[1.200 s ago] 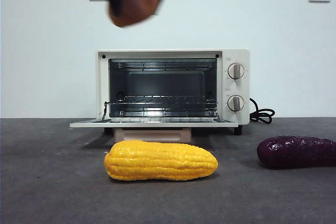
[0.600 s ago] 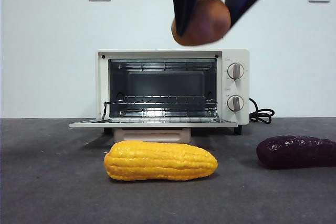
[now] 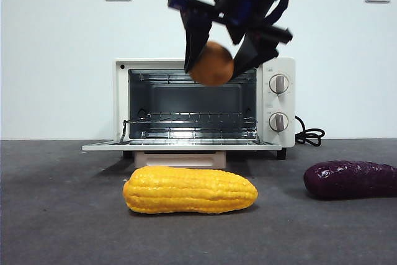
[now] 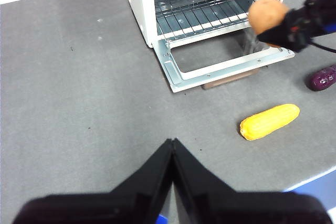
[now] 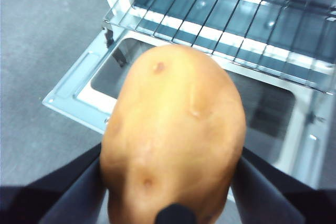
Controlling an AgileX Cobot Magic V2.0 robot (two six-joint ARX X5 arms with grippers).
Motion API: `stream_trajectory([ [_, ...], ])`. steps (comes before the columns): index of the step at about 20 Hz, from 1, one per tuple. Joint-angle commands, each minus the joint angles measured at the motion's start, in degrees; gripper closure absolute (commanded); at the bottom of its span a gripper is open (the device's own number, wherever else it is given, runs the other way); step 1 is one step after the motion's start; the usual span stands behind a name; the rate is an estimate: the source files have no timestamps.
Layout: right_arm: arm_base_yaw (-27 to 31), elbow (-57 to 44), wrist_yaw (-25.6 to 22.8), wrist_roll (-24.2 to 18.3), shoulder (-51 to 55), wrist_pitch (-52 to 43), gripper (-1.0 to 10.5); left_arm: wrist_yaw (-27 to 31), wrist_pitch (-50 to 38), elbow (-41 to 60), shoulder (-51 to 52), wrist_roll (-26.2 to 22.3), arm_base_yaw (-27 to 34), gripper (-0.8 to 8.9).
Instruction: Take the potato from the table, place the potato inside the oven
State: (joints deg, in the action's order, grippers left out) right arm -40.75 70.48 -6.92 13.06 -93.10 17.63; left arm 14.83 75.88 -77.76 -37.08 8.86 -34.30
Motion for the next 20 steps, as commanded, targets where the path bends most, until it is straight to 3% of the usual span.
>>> stream_trajectory([
  [1, 0.5, 4.0, 1.2, -0.1, -3.8, 0.3, 9.5, -0.2, -0.2, 0.2, -0.3, 0.0, -0.2, 8.19],
  [9, 2.1, 15.8, 1.5, 0.2, -15.0, -0.2, 9.5, -0.2, -0.2, 0.2, -1.2, 0.0, -0.2, 8.19],
  [20, 4.9, 16.5, -1.0, 0.9, -20.3, -10.7, 9.5, -0.2, -0.2, 0.2, -1.4, 0.0, -0.1, 8.19],
])
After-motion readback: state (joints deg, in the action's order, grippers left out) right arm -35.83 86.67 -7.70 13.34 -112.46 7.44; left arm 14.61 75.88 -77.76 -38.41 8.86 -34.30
